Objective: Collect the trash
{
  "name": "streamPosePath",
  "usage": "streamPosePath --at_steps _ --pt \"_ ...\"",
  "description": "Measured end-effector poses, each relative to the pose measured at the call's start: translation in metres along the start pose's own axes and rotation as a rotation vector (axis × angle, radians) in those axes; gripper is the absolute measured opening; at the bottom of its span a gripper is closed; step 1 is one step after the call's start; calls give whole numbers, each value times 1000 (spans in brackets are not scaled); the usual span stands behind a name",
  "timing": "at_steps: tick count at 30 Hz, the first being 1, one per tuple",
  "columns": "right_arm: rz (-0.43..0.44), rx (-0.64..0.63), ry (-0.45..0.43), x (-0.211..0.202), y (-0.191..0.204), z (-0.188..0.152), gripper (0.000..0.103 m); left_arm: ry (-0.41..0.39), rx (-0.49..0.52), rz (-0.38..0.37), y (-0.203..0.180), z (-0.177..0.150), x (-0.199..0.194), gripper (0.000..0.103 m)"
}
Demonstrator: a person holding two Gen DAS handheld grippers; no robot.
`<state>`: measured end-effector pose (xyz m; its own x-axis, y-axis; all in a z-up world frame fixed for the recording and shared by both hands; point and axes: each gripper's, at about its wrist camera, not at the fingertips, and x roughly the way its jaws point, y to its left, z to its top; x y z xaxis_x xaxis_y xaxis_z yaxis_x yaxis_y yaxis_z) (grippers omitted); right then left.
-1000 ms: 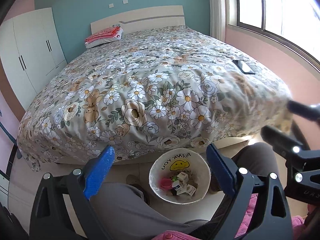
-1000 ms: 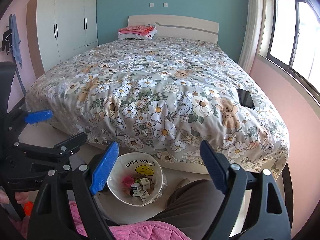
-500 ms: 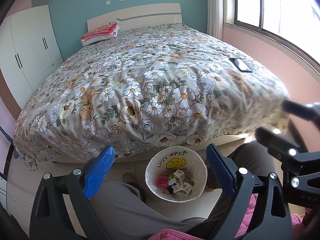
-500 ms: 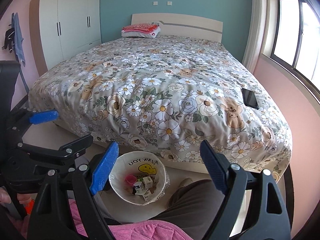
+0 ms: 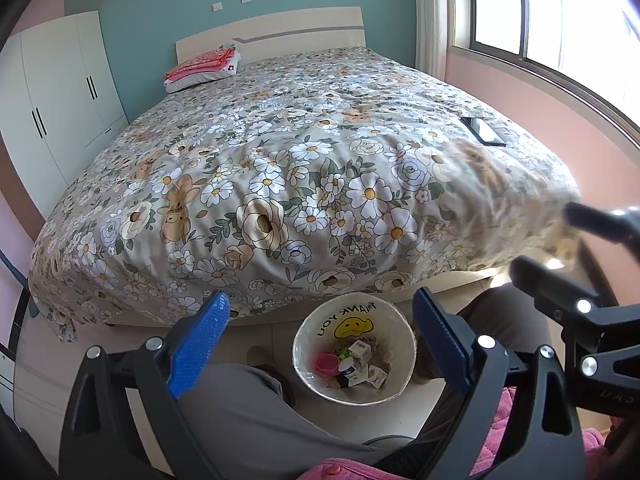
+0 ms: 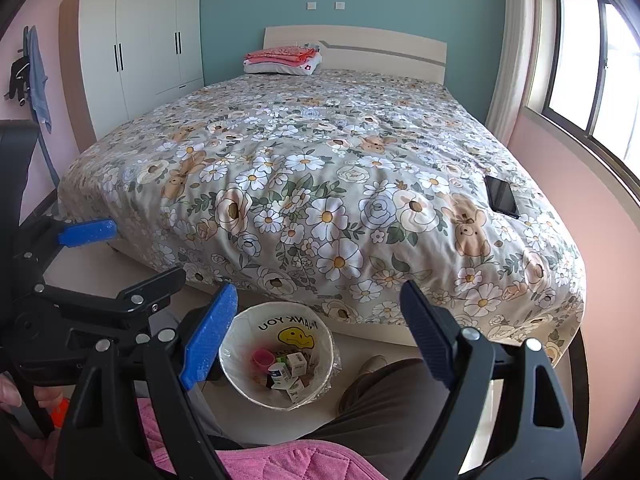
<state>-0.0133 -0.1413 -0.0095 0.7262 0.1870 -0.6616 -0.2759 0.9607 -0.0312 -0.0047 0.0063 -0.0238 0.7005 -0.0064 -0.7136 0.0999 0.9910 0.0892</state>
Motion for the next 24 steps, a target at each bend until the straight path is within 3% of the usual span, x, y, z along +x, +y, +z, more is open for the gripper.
streamPosePath --at_steps 24 --pt "11 14 10 3 0 -4 82 3 2 2 0 -2 0 94"
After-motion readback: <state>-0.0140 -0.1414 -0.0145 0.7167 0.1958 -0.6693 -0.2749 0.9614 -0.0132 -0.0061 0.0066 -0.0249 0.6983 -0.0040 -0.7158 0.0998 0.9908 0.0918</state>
